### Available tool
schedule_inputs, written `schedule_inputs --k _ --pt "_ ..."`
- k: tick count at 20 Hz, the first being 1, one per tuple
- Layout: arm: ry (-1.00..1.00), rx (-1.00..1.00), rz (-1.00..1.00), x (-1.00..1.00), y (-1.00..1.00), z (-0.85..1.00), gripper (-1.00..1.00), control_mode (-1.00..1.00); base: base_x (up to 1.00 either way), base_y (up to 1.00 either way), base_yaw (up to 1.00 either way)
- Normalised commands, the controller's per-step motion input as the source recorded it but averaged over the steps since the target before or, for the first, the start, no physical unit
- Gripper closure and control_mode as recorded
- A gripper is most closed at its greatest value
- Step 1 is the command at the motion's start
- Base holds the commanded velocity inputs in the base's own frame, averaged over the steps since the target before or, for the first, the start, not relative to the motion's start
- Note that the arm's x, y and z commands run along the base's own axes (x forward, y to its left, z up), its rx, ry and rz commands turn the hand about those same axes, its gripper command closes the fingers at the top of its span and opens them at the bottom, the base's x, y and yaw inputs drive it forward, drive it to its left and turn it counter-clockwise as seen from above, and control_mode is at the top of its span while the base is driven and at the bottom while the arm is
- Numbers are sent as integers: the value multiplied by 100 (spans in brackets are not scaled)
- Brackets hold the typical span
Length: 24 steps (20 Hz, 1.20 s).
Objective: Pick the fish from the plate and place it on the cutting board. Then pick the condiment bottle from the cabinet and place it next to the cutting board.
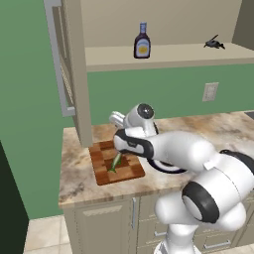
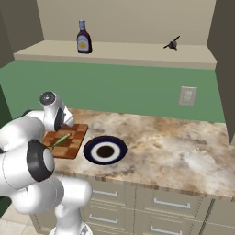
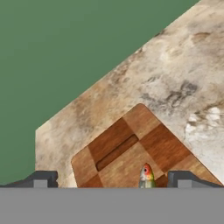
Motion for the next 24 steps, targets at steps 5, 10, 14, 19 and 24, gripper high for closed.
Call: schedule_inputs --k 5,10,14,19,24 --pt "-2 1 0 -8 0 33 -100 -100 0 0 0" --pt "-3 3 0 -16 -8 30 -100 -100 0 0 0" --pt "-2 4 2 -16 -14 28 -100 -100 0 0 0" --pt "-3 3 3 -25 -13 20 -100 -100 0 0 0" --pt "-3 0 0 -28 -6 8 -100 -100 0 0 0"
